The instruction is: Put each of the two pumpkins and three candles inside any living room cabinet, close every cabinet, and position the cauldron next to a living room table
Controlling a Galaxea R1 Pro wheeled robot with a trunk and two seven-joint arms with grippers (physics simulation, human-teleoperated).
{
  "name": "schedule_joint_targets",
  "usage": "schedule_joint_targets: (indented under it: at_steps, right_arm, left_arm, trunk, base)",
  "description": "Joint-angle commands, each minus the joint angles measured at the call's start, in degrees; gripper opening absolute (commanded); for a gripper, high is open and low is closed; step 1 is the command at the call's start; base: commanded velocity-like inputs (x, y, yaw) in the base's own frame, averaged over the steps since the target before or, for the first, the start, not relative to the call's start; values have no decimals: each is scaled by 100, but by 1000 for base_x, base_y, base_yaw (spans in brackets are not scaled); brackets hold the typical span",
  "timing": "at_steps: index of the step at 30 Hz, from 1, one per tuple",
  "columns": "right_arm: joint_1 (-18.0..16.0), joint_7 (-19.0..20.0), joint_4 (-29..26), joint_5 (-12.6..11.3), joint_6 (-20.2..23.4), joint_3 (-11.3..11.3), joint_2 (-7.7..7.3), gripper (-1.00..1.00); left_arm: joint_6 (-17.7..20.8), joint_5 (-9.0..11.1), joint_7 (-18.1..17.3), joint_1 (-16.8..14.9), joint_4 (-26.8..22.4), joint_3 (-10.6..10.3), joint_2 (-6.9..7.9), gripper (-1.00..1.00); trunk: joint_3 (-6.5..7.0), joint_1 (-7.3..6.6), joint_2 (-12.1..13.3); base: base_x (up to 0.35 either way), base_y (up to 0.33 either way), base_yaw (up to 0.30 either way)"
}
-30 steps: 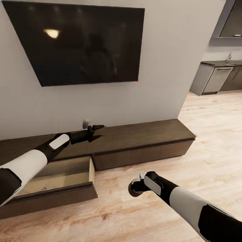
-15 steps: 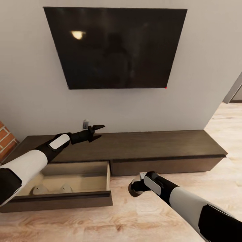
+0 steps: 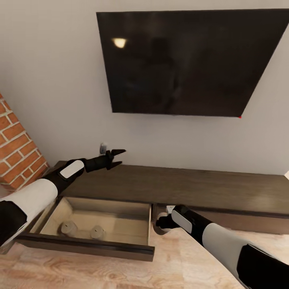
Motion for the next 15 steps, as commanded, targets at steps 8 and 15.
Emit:
schedule_joint_targets:
  at_steps: [8, 15]
  right_arm:
    - [0, 0, 2, -2, -1, -1, 0, -100]
    - [0, 0, -1, -2, -2, -1, 0, -100]
  left_arm:
    - [-1, 1, 8, 0, -8, 0, -8, 100]
    - [-1, 1, 9, 0, -36, 0, -9, 100]
  trunk:
    - [144, -176, 322]
    - [270, -330, 603]
  base:
    - [201, 118, 288]
    - [8, 5, 251]
